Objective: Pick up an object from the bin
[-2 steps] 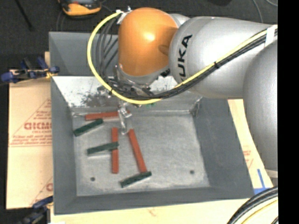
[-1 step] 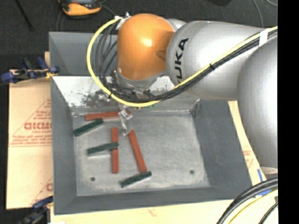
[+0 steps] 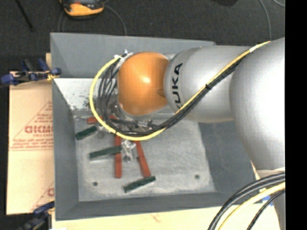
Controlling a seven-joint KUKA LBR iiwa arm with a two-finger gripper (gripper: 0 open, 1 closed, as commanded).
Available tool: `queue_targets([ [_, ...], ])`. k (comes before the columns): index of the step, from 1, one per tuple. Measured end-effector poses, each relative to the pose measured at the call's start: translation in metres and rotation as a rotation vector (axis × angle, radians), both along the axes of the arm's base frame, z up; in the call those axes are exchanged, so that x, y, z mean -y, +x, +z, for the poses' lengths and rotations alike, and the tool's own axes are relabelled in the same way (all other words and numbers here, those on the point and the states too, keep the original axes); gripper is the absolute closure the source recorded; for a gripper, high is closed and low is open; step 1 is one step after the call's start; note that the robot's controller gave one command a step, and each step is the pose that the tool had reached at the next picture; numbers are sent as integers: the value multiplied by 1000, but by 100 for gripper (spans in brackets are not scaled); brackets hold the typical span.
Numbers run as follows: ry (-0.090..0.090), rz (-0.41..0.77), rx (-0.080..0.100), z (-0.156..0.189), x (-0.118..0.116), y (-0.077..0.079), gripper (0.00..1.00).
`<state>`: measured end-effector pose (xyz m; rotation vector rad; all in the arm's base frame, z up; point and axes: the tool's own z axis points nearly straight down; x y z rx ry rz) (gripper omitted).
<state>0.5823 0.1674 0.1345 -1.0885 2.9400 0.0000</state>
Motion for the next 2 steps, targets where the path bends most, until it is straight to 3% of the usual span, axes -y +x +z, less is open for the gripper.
queue_targets([
  [1,-2,241,-2,-37,-2,-1,0],
  [2,0,282,-2,-63,1,-4,100],
])
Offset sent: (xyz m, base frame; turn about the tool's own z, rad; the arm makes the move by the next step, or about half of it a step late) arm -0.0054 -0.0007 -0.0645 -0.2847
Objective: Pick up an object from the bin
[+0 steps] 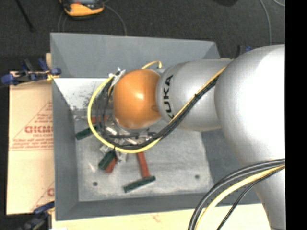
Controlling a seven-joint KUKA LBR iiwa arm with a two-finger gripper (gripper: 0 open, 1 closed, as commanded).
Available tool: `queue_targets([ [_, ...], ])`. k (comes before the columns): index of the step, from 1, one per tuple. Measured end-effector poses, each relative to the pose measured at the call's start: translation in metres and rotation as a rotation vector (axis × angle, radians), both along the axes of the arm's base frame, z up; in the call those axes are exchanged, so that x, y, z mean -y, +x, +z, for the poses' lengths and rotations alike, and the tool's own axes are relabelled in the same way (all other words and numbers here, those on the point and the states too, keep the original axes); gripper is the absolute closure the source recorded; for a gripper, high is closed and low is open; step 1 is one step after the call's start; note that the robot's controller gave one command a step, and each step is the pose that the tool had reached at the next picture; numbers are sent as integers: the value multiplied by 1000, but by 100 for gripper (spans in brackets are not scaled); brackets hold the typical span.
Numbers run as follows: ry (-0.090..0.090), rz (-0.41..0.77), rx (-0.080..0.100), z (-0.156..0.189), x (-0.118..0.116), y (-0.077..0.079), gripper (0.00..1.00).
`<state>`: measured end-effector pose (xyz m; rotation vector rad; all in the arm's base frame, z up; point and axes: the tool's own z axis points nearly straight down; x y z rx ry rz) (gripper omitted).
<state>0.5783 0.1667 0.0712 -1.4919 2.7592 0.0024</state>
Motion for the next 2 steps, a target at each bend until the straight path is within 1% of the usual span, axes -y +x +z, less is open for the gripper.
queue_targets([
  [1,0,-1,0,0,0,0,100],
  [2,0,11,7,168,-9,13,100],
])
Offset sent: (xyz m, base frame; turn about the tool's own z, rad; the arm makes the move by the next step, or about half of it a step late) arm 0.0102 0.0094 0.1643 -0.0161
